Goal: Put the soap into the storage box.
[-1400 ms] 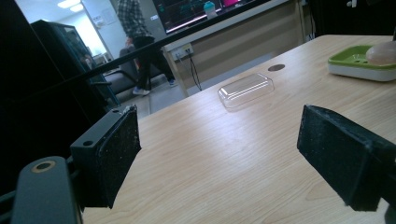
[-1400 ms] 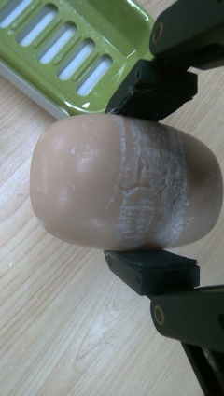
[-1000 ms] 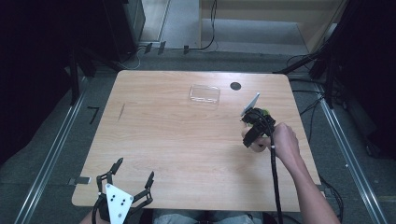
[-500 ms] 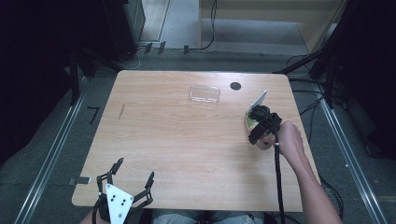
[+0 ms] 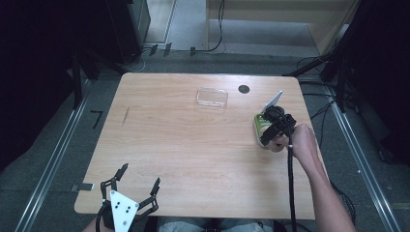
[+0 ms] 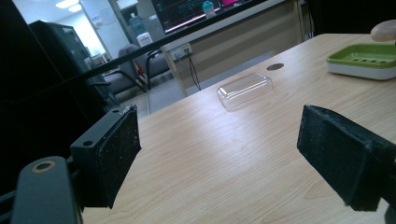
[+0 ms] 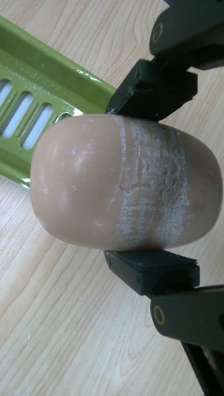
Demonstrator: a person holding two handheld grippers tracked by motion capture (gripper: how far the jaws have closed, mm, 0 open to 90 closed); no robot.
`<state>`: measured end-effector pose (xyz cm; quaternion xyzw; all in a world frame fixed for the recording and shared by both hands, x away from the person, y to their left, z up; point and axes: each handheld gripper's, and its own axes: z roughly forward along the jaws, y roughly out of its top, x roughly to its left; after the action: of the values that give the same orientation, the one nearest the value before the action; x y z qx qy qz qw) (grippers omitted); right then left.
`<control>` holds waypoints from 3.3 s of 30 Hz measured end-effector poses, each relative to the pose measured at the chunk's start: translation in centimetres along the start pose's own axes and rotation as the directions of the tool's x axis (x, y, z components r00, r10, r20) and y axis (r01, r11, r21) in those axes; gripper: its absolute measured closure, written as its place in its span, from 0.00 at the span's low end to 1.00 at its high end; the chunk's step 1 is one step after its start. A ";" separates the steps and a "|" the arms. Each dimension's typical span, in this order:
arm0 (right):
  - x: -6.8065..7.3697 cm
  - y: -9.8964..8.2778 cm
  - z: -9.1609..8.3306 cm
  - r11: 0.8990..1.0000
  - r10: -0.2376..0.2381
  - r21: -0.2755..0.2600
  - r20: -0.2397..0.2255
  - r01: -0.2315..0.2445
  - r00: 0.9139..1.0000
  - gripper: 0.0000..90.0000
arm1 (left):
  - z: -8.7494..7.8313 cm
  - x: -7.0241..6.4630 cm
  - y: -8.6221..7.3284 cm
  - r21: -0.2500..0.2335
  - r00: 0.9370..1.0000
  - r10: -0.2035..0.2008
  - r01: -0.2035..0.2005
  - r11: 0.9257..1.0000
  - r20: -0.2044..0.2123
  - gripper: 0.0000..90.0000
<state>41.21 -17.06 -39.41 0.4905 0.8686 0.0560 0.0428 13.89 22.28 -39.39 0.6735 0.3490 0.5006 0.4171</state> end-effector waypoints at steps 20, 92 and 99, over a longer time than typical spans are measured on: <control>-1.8 1.3 -0.2 0.997 0.075 -0.012 -0.017 -0.075 0.997 0.37 | 0.0 0.0 0.0 0.000 1.000 0.002 -0.002 1.000 0.001 0.15; -4.7 4.3 4.4 0.961 0.275 -0.022 -0.013 -0.275 0.961 0.37 | 0.0 0.1 0.0 -0.003 1.000 -0.004 0.004 1.000 -0.003 0.15; -4.7 4.4 5.0 0.962 0.274 -0.017 -0.009 -0.274 0.962 0.37 | 0.0 0.1 -0.1 -0.003 1.000 -0.004 0.004 1.000 -0.002 0.15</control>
<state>47.97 -18.57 -43.69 0.6052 0.7921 0.0706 0.0363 13.92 22.34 -39.42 0.6717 0.3498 0.5010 0.4189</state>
